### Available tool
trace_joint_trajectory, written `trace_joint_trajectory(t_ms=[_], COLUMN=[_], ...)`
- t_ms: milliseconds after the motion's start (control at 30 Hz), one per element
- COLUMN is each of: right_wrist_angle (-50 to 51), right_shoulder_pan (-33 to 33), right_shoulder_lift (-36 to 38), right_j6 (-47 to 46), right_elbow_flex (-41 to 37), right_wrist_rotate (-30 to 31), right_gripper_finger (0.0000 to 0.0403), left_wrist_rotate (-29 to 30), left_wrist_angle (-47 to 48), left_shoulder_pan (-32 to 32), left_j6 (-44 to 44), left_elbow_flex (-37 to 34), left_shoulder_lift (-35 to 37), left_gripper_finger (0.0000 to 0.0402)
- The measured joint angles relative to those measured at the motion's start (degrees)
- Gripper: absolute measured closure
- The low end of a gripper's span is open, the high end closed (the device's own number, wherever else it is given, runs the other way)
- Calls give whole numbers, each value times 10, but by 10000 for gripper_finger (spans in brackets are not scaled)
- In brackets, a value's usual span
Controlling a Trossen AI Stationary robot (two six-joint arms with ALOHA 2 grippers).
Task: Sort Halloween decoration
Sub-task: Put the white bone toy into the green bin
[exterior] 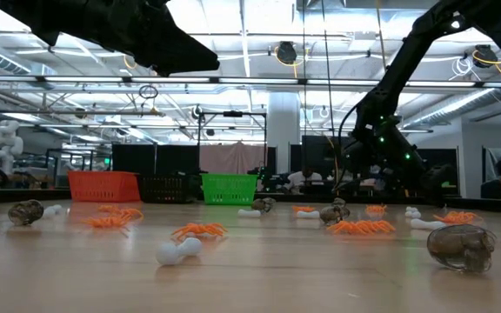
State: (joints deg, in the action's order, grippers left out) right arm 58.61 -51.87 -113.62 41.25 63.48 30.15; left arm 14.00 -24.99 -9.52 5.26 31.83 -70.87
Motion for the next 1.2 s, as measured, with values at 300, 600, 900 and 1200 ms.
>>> trace_joint_trajectory(t_ms=[300,600,900,1200], right_wrist_angle=[4,21,39,29], right_shoulder_pan=[23,40,29,27], right_shoulder_lift=[17,96,91,47], right_j6=[-14,-63,-149,-41], right_elbow_flex=[-3,-2,-2,-2], right_wrist_rotate=[-6,-49,14,45], right_gripper_finger=[403,402,379,268], left_wrist_rotate=[0,0,0,0], left_wrist_angle=[0,0,-2,-2], left_shoulder_pan=[0,0,0,0], left_j6=[0,0,-2,-2], left_elbow_flex=[0,0,0,0], left_shoulder_lift=[0,0,0,0], left_gripper_finger=[249,249,249,249])
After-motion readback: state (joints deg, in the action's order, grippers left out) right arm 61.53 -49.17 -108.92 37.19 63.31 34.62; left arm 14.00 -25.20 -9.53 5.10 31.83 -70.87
